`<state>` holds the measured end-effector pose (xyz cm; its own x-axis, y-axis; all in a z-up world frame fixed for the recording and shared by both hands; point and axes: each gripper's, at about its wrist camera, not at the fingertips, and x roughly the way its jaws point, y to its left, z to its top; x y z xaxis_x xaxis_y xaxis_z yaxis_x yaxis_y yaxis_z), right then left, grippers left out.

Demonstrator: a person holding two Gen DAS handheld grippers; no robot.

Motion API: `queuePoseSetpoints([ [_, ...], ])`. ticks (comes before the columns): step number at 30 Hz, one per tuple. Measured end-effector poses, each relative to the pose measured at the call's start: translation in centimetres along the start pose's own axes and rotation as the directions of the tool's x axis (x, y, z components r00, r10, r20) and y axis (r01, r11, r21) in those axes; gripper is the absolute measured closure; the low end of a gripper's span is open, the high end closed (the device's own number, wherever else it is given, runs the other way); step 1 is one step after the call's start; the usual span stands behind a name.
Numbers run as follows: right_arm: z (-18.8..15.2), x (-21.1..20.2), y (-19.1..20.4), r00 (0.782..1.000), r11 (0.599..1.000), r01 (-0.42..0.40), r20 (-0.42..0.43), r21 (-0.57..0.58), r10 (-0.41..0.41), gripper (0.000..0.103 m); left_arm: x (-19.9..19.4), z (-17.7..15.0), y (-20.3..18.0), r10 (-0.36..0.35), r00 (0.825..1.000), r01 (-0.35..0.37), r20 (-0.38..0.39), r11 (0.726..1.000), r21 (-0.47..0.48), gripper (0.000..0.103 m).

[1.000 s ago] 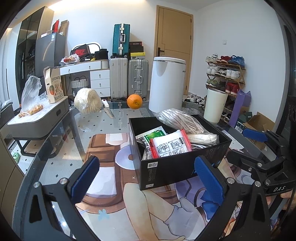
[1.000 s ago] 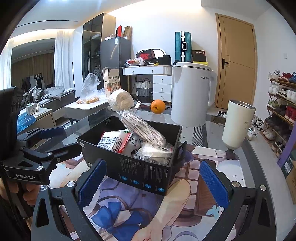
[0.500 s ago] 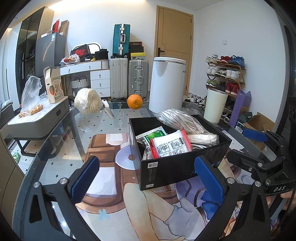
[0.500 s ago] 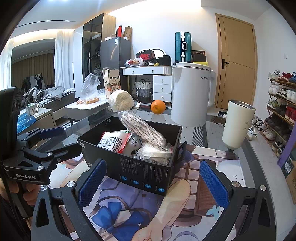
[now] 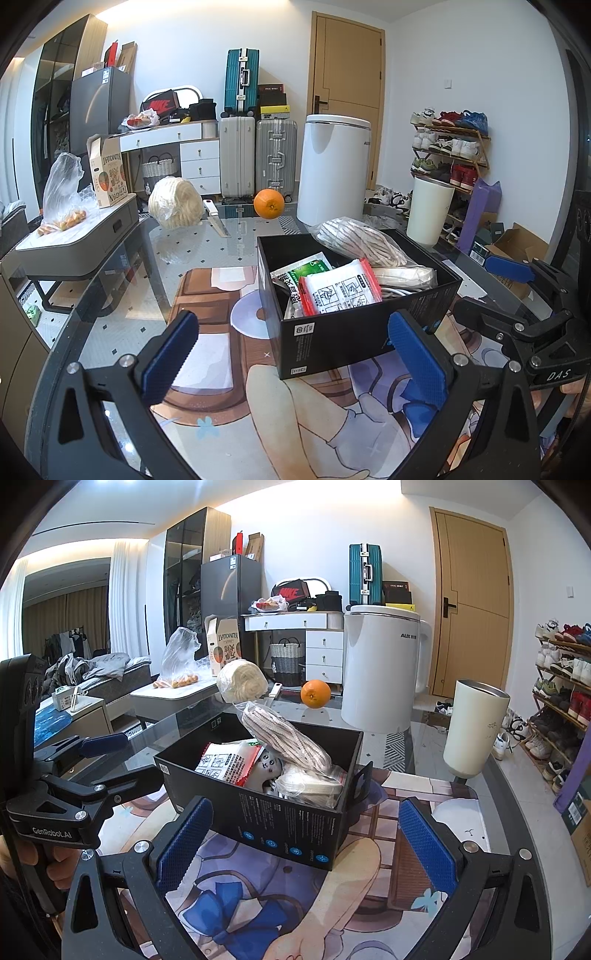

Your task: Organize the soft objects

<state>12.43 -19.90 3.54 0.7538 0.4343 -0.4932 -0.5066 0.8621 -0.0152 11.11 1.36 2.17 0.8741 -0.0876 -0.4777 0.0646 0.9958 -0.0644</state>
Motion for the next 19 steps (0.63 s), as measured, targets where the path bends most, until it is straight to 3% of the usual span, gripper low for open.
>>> queuePoseSetpoints([
  [19, -0.03, -0.03, -0.04, 1.0, 1.0, -0.001, 0.001, 0.001, 0.001, 0.001, -0.19, 0.34, 0.03, 0.001, 1.0, -0.001, 0.005, 1.0, 0.002, 0.0],
])
